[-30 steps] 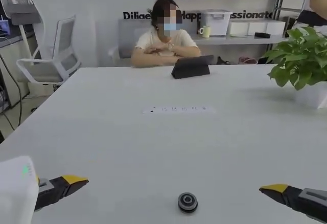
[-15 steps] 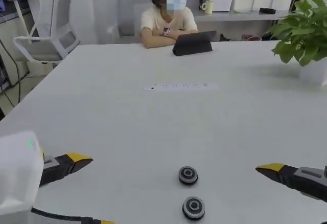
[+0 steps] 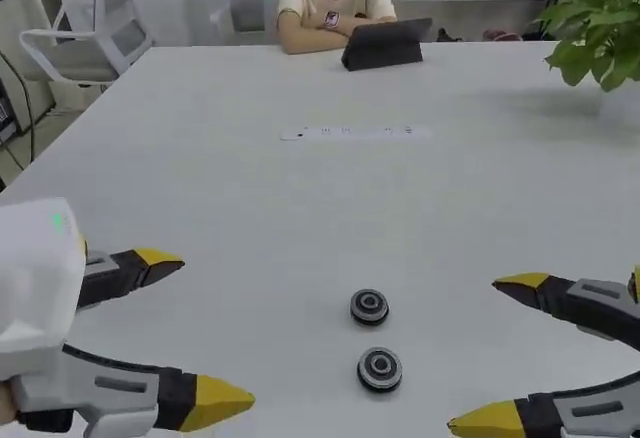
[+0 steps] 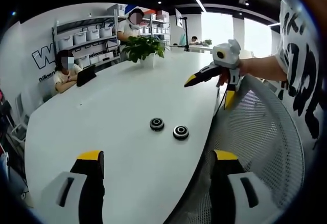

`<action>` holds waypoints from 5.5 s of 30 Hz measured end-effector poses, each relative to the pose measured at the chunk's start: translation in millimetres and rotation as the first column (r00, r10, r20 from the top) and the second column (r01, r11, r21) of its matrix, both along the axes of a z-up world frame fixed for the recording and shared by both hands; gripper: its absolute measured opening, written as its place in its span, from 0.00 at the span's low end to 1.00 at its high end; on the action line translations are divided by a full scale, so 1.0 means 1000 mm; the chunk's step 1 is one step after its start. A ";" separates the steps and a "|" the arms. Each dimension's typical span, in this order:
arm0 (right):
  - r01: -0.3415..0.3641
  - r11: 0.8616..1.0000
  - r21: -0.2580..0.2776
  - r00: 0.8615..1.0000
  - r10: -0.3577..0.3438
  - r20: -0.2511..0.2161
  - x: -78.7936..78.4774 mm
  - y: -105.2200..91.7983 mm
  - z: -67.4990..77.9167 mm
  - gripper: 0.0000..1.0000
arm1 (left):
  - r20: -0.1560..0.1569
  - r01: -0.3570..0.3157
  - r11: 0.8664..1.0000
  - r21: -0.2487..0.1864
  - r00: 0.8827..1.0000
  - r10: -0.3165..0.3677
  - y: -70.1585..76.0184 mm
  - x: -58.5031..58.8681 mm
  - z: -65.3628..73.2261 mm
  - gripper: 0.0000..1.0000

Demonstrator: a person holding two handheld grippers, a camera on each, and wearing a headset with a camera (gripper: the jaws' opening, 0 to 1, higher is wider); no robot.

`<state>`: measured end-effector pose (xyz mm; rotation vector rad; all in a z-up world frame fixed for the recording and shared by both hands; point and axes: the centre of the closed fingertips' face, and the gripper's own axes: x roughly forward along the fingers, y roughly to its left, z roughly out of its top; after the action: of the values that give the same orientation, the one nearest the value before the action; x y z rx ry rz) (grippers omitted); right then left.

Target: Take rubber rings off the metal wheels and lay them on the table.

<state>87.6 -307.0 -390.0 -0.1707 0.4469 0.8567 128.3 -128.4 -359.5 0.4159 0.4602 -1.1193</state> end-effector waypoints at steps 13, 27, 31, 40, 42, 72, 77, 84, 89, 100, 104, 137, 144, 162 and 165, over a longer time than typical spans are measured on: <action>-0.007 1.000 0.011 1.000 0.007 -0.014 0.011 0.002 -0.011 0.94 | -0.016 0.029 1.000 0.004 0.999 -0.029 -0.007 0.013 -0.010 0.84; -0.029 1.000 0.009 0.999 0.030 -0.018 0.014 0.007 -0.014 0.93 | -0.010 0.077 0.997 0.027 0.997 -0.076 -0.013 0.019 -0.013 0.83; -0.042 0.999 0.006 0.999 0.042 -0.022 0.014 0.010 -0.017 0.93 | -0.004 0.086 0.996 0.026 0.996 -0.086 -0.016 0.020 -0.011 0.83; -0.069 0.998 0.012 0.997 0.069 -0.018 0.020 0.018 -0.022 0.90 | -0.008 0.102 0.994 0.035 0.995 -0.102 -0.021 0.021 -0.016 0.82; -0.073 0.997 0.014 0.997 0.073 -0.018 0.021 0.020 -0.023 0.90 | -0.015 0.111 0.993 0.041 0.994 -0.110 -0.023 0.020 -0.019 0.82; -0.109 0.994 -0.009 0.994 0.108 -0.023 0.018 0.018 -0.041 0.74 | -0.026 0.260 0.965 0.037 0.966 -0.259 -0.071 0.006 -0.032 0.74; -0.108 0.994 -0.005 0.994 0.108 -0.027 0.017 0.017 -0.043 0.71 | -0.034 0.267 0.963 0.035 0.963 -0.266 -0.077 0.005 -0.036 0.73; -0.120 0.993 -0.011 0.992 0.119 -0.035 0.014 0.016 -0.049 0.67 | -0.031 0.289 0.956 0.049 0.957 -0.287 -0.085 0.005 -0.041 0.72; -0.125 0.992 -0.014 0.992 0.124 -0.037 0.014 0.015 -0.052 0.65 | -0.041 0.302 0.952 0.057 0.953 -0.300 -0.090 0.001 -0.045 0.72; -0.149 0.989 -0.009 0.989 0.149 -0.024 0.017 0.019 -0.054 0.56 | -0.070 0.321 0.945 0.069 0.946 -0.316 -0.100 -0.002 -0.056 0.68; -0.157 0.988 -0.011 0.987 0.156 -0.021 0.017 0.019 -0.055 0.52 | -0.073 0.332 0.940 0.075 0.942 -0.326 -0.103 -0.004 -0.059 0.66; -0.154 0.988 0.007 0.986 0.154 -0.056 0.018 0.024 -0.072 0.42 | -0.157 0.389 0.918 0.077 0.914 -0.374 -0.125 -0.010 -0.088 0.40; -0.157 0.987 0.015 0.986 0.158 -0.059 0.018 0.025 -0.074 0.42 | -0.173 0.397 0.915 0.069 0.908 -0.381 -0.131 -0.010 -0.093 0.33; -0.151 0.988 0.027 0.986 0.153 -0.063 0.019 0.025 -0.076 0.41 | -0.181 0.405 0.912 0.066 0.904 -0.388 -0.140 -0.012 -0.102 0.16; -0.152 0.988 0.028 0.986 0.153 -0.063 0.019 0.025 -0.076 0.41 | -0.171 0.406 0.912 0.066 0.905 -0.390 -0.140 -0.011 -0.102 0.14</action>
<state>106.3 -281.9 -466.3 -0.1575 0.4896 1.0194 117.5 -268.7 -461.6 0.5288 0.5857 -1.5385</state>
